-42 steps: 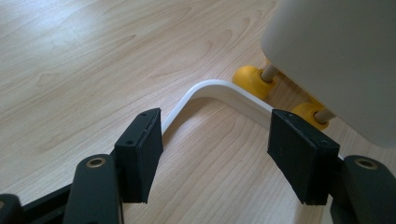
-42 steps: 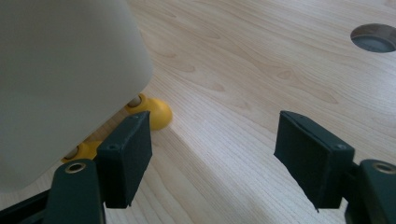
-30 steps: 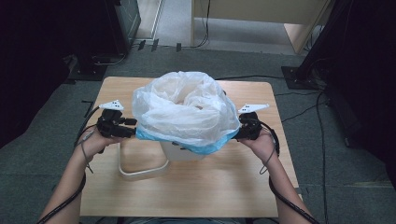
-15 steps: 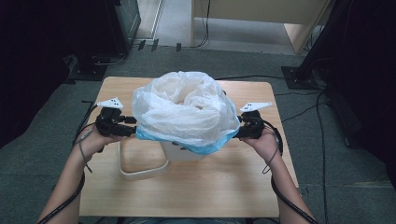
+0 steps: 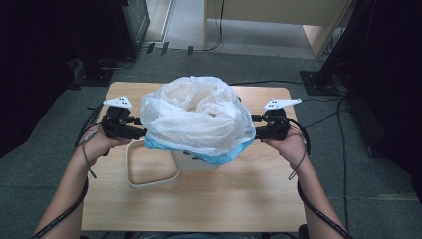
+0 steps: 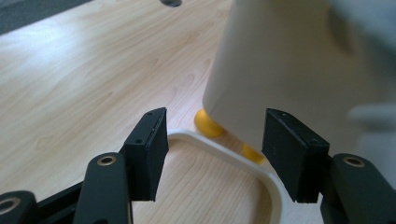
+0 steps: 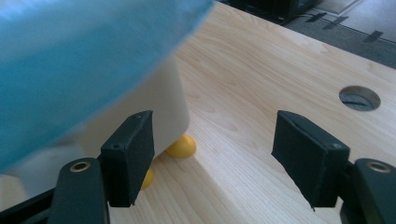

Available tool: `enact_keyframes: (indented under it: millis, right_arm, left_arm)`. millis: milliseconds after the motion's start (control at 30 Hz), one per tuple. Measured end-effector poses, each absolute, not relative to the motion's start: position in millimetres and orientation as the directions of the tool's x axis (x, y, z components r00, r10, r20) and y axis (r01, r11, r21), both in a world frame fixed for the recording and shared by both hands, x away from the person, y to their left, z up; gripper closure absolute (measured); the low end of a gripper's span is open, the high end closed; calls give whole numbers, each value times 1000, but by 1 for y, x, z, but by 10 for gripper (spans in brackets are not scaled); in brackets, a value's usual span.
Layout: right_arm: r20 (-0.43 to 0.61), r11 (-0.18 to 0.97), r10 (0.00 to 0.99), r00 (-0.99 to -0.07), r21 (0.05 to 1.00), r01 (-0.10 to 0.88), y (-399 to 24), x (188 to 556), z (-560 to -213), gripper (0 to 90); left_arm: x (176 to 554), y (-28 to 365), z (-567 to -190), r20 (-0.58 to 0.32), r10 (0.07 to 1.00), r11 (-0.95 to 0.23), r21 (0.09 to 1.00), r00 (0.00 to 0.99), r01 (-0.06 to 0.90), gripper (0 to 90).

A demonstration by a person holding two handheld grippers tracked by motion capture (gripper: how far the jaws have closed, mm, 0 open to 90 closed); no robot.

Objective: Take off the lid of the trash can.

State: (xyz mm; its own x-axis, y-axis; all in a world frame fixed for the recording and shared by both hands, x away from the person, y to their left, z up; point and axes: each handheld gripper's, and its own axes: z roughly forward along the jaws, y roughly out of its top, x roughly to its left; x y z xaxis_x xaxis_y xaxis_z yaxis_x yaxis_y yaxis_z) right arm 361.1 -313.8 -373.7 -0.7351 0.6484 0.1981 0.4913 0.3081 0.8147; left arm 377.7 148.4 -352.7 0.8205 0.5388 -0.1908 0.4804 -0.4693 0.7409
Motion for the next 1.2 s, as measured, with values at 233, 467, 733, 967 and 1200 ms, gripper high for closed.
enact_keyframes:
  millis: [233,467,733,967,1200]
  right_arm:
    - [158,352,629,-761,815,460,-304,358,-357,318]
    - [163,351,610,-776,822,449,-304,357,-341,318]
    - [165,368,588,-792,817,443,-302,357,-329,321]
    - [181,358,571,-800,822,442,-301,356,-318,337]
    - [218,344,557,-801,818,462,-295,358,-309,413]
  left_arm:
    - [378,147,-330,-196,524,-459,755,829,469,414]
    - [378,144,-315,-208,516,-459,752,831,473,431]
    - [376,137,-302,-198,503,-480,746,841,462,469]
    - [377,131,-289,-210,489,-479,746,847,462,514]
    - [376,125,-280,-233,464,-453,767,855,455,542]
